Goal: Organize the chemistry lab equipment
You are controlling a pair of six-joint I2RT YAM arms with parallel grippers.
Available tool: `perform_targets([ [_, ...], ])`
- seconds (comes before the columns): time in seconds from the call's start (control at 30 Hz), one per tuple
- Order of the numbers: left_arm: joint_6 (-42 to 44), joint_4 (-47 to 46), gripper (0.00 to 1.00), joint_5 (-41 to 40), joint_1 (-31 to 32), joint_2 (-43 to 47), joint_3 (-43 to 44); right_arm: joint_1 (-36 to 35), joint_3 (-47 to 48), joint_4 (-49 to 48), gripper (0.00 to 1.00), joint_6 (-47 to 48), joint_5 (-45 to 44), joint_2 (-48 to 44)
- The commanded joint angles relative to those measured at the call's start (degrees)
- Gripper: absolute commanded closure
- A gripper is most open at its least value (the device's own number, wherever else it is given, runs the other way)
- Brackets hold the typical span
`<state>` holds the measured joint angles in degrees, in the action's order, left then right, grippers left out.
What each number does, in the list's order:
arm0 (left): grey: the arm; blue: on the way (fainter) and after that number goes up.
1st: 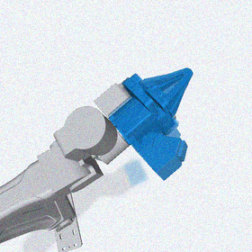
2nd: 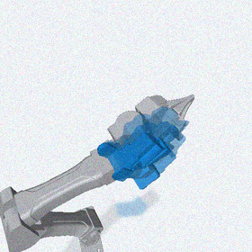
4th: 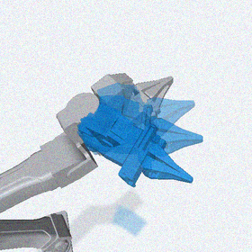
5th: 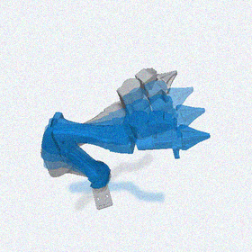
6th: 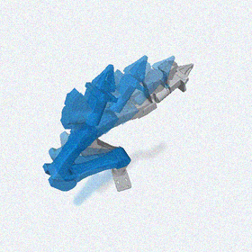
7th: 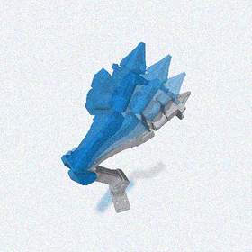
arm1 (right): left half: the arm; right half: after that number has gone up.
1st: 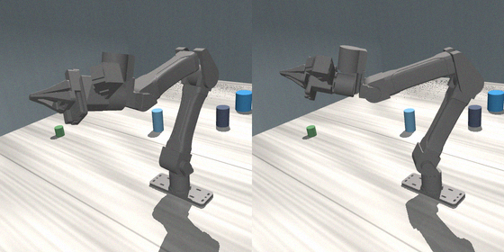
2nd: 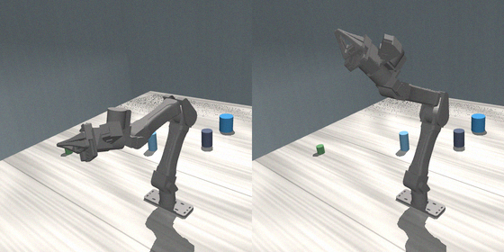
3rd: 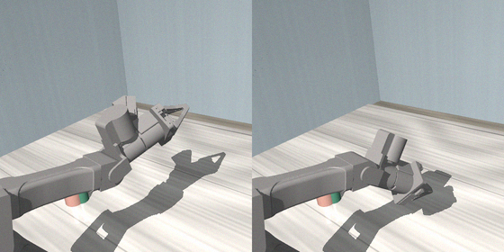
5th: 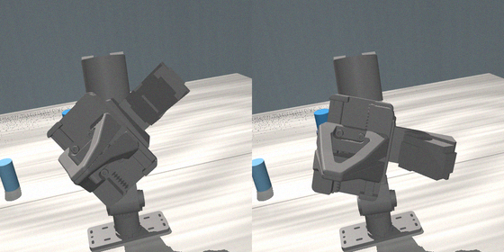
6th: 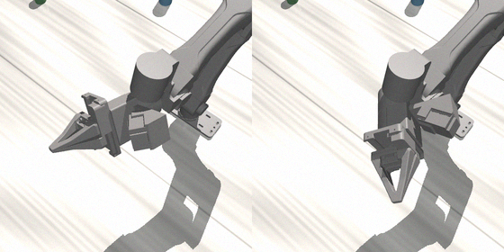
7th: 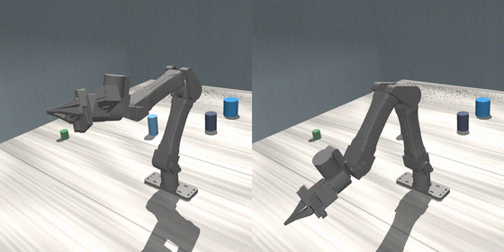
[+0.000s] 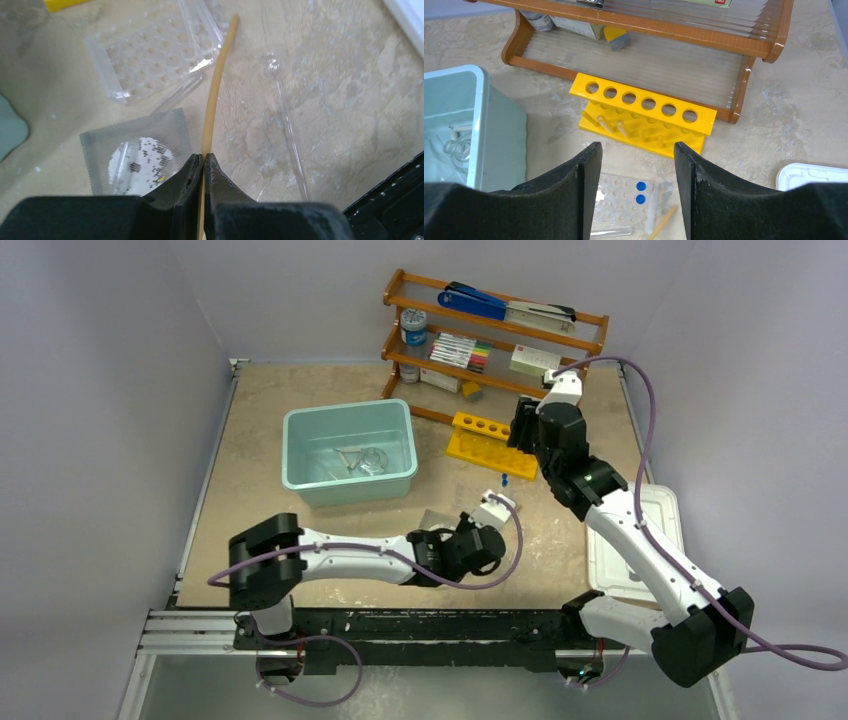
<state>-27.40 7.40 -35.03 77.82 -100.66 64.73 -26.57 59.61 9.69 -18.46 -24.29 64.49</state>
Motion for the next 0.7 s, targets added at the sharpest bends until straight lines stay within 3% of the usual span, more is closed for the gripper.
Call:
perform_targets([
  [0.0,2.2,1.9,0.99,-2.4,-1.0,6.6,2.4,0.3,-0.2,-3.2,0.42,-0.3,0.5,-0.8],
  [0.67,5.5,8.7,1.0,-12.0,-7.6,29.7,3.2,0.6,-0.4,-7.9,0.42,-1.4,6.0,3.2],
])
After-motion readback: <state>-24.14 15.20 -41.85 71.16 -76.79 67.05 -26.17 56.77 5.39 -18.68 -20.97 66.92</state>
